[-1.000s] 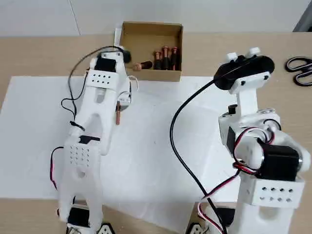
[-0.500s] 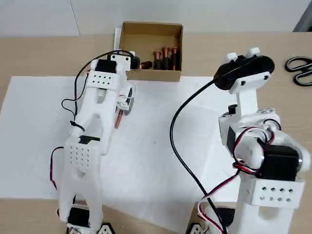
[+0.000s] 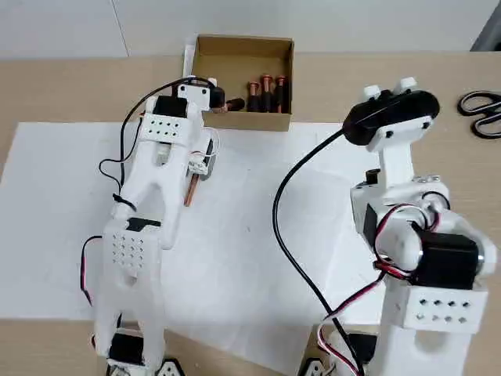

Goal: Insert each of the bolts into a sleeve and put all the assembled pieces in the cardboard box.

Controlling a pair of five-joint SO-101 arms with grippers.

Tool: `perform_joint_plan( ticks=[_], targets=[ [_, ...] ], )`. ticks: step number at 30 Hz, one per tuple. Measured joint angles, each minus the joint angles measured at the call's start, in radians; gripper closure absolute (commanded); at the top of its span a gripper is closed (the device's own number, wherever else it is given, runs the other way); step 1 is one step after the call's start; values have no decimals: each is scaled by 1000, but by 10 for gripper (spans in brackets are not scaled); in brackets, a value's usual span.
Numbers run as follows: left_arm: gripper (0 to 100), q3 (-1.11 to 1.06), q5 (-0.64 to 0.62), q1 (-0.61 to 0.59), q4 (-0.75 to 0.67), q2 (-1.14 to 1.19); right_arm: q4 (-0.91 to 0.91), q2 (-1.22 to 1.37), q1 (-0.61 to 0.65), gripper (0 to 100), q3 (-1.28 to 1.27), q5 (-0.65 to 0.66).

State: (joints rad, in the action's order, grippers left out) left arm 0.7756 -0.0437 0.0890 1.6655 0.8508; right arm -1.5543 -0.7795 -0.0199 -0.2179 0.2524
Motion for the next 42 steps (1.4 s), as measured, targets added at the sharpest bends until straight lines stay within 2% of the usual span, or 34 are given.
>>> perform_joint_plan(
  ticks=[16, 19, 31, 34, 42],
  targets=[
    [914, 64, -14, 0, -40, 98, 18, 0, 0, 995, -9, 0],
    [994, 107, -21, 3, -14, 118, 28, 0, 0, 995, -11, 0],
    [995, 239, -23, 44, 61, 132, 31, 0, 0, 995, -11, 0],
    [995, 215, -28, 43, 69, 72, 31, 0, 0, 995, -11, 0],
    [995, 12, -28, 43, 71, -316, 31, -175, 18, 995, -15, 0]
  ],
)
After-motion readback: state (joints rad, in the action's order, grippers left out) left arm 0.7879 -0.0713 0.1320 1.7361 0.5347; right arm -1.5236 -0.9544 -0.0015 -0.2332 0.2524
